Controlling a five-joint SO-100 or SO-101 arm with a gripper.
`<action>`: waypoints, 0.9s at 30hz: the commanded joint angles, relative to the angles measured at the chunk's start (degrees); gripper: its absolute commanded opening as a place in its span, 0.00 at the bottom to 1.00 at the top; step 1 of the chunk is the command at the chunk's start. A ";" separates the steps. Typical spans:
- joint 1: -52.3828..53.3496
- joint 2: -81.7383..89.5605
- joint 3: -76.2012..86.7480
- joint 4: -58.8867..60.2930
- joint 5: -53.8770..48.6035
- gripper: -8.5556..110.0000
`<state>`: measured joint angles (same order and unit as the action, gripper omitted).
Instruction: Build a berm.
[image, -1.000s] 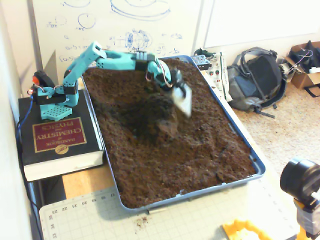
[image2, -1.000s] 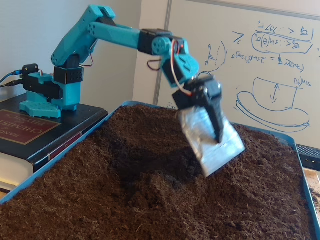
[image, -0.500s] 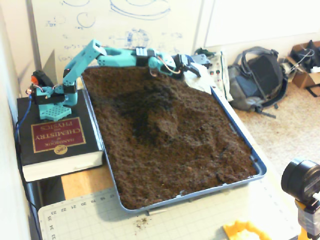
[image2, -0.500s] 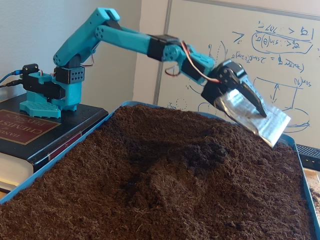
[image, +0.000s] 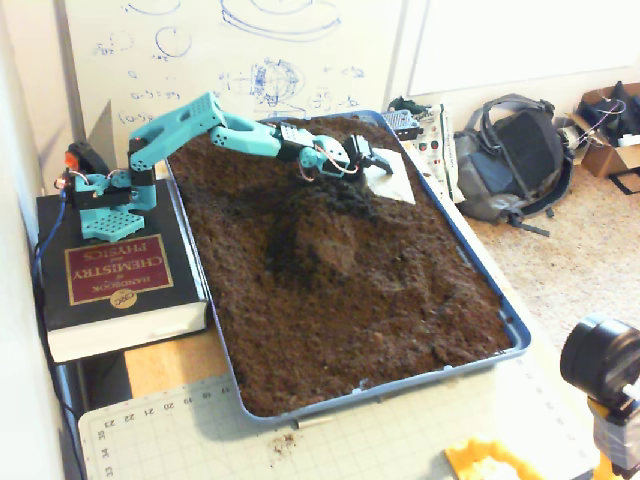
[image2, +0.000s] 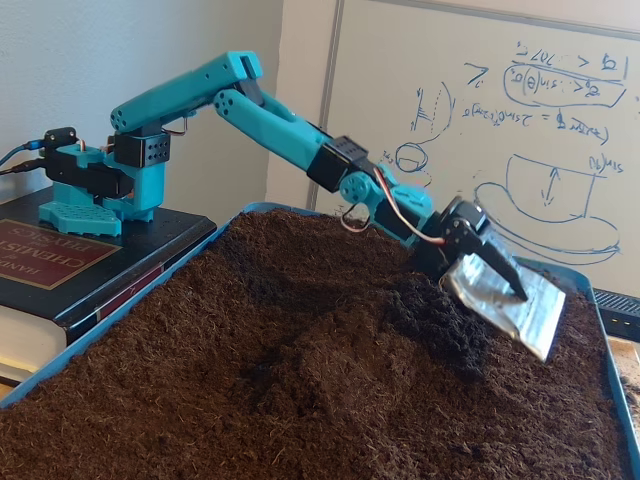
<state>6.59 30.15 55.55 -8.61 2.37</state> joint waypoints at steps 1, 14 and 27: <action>-0.70 0.26 -1.85 -3.96 -0.79 0.08; -1.41 -10.20 -0.88 -6.24 -0.88 0.08; -2.64 -10.55 -1.93 12.74 -0.70 0.08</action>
<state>5.19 19.07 53.53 -2.72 1.32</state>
